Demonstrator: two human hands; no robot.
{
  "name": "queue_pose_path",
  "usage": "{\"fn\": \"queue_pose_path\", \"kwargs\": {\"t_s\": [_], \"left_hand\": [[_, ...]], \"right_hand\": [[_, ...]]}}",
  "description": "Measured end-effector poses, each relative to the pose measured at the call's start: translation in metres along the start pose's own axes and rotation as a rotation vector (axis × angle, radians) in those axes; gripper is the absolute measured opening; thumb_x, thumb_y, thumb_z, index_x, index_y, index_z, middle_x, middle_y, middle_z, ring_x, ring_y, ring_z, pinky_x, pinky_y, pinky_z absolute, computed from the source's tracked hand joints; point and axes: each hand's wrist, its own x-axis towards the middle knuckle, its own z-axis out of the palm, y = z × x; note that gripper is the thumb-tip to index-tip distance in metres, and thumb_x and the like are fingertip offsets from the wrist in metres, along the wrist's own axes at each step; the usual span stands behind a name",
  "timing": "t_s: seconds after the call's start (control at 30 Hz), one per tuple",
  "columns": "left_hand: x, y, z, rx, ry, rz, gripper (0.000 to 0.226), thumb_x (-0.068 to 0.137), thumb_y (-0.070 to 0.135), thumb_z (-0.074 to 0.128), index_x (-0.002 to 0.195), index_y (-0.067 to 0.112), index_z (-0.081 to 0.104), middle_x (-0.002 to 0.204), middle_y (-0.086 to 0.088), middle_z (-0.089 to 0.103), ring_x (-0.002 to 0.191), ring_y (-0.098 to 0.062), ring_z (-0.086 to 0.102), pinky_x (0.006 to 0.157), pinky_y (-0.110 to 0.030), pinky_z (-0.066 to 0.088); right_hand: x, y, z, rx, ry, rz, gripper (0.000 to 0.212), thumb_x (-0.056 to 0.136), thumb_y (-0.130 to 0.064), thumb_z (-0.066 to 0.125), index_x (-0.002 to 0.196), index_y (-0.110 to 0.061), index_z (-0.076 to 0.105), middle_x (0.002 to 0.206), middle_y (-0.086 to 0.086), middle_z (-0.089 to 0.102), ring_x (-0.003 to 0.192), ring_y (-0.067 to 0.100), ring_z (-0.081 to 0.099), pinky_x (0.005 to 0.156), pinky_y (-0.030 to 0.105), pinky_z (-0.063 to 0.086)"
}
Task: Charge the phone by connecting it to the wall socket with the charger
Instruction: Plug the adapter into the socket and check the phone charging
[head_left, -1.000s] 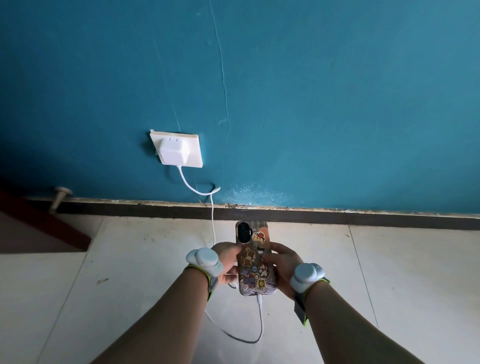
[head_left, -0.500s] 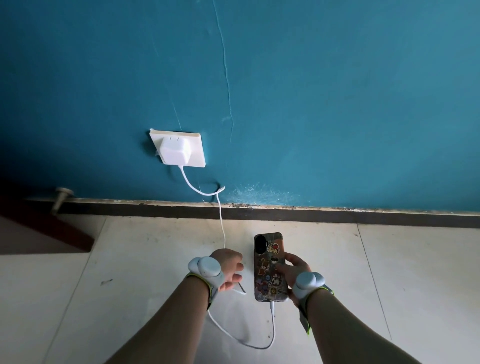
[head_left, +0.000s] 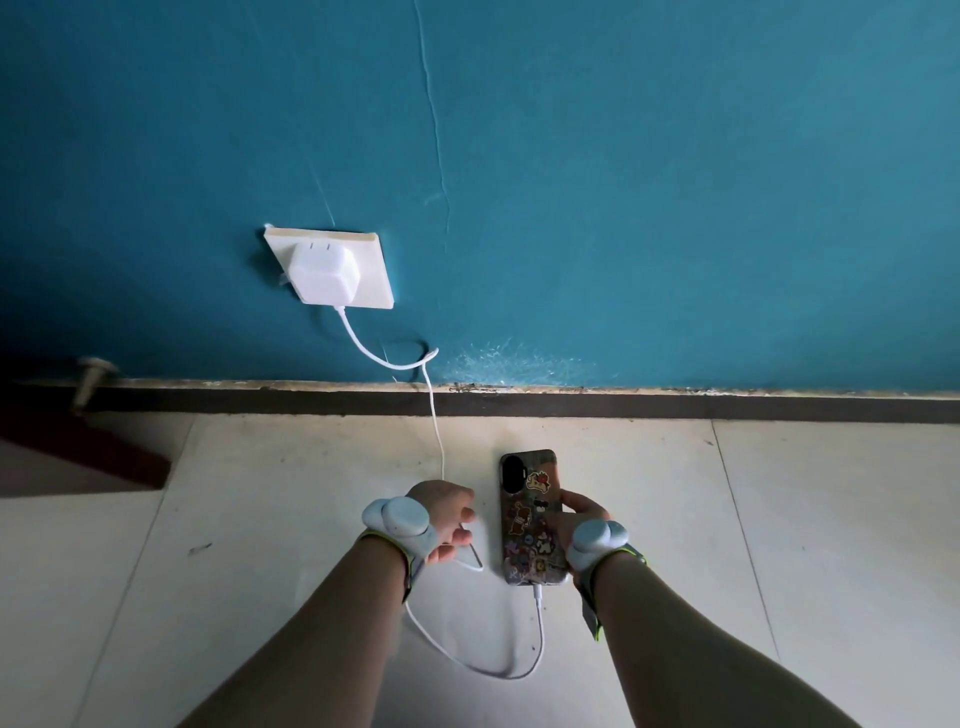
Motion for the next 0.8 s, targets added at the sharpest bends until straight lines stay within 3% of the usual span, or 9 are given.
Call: {"fn": "queue_pose_path", "kwargs": {"t_s": [0.07,0.17,0.27,0.33,0.43,0.53,0.63,0.8], "left_hand": [[0.001,-0.002,-0.001,0.002,0.022,0.009,0.018,0.096,0.018,0.041,0.079,0.018,0.048,0.071,0.004,0.053,0.062,-0.014,0.049,0.058,-0.023,0.032],[-0.003,0.0,0.0,0.004,0.031,-0.011,0.014,0.094,0.022,0.044,0.081,0.02,0.048,0.074,0.005,0.055,0.065,-0.016,0.052,0.06,-0.023,0.031],[-0.006,-0.002,0.0,0.024,0.084,0.021,0.006,0.092,0.022,0.046,0.088,0.02,0.051,0.081,0.003,0.057,0.073,-0.02,0.054,0.061,-0.025,0.033],[-0.008,-0.004,0.0,0.018,0.085,0.037,0.007,0.092,0.022,0.047,0.088,0.02,0.053,0.083,0.003,0.058,0.075,-0.021,0.055,0.062,-0.025,0.034],[-0.013,-0.004,0.0,0.008,0.081,0.029,0.007,0.092,0.022,0.048,0.086,0.021,0.051,0.083,0.002,0.057,0.078,-0.021,0.053,0.061,-0.025,0.033],[-0.015,-0.005,0.0,0.008,0.086,0.036,0.009,0.093,0.023,0.048,0.087,0.022,0.053,0.086,0.002,0.058,0.078,-0.022,0.055,0.063,-0.025,0.035],[-0.018,-0.006,-0.001,0.011,0.097,0.036,0.009,0.094,0.025,0.048,0.089,0.02,0.054,0.087,0.002,0.058,0.079,-0.021,0.058,0.066,-0.026,0.037],[-0.021,-0.005,-0.003,0.008,0.1,0.03,0.011,0.096,0.026,0.048,0.088,0.02,0.052,0.08,0.003,0.057,0.066,-0.016,0.057,0.065,-0.024,0.035]], "right_hand": [[0.003,0.001,0.001,-0.127,0.073,-0.05,0.04,0.082,0.002,0.068,0.121,-0.007,0.066,0.103,0.013,0.072,0.087,0.027,0.066,0.092,0.034,0.052],[0.0,-0.001,0.002,-0.286,0.155,-0.099,0.037,0.085,-0.002,0.065,0.121,-0.007,0.066,0.107,0.013,0.07,0.087,0.023,0.061,0.08,0.024,0.049],[-0.007,-0.004,0.004,-0.4,0.167,-0.091,0.033,0.087,-0.005,0.064,0.12,-0.006,0.064,0.123,0.013,0.066,0.086,0.019,0.055,0.071,0.025,0.048],[-0.01,-0.005,0.005,-0.554,0.206,-0.105,0.029,0.083,-0.008,0.062,0.111,-0.005,0.069,0.116,0.01,0.07,0.085,0.015,0.06,0.073,0.027,0.055],[-0.01,-0.006,0.006,-0.635,0.222,-0.095,0.028,0.088,-0.01,0.06,0.114,-0.005,0.068,0.109,0.008,0.07,0.088,0.012,0.059,0.072,0.014,0.053],[-0.012,-0.009,0.006,-0.779,0.225,-0.098,0.02,0.079,-0.015,0.065,0.096,-0.009,0.074,0.1,0.01,0.075,0.075,0.011,0.06,0.076,0.023,0.056],[-0.011,-0.004,0.005,-0.734,0.206,-0.103,0.022,0.076,-0.014,0.064,0.094,-0.007,0.075,0.101,0.013,0.075,0.082,0.013,0.068,0.074,0.026,0.056],[-0.006,0.0,0.003,-0.418,0.152,-0.08,0.038,0.088,-0.004,0.064,0.125,-0.003,0.061,0.129,0.016,0.061,0.09,0.019,0.052,0.06,0.023,0.045]]}}
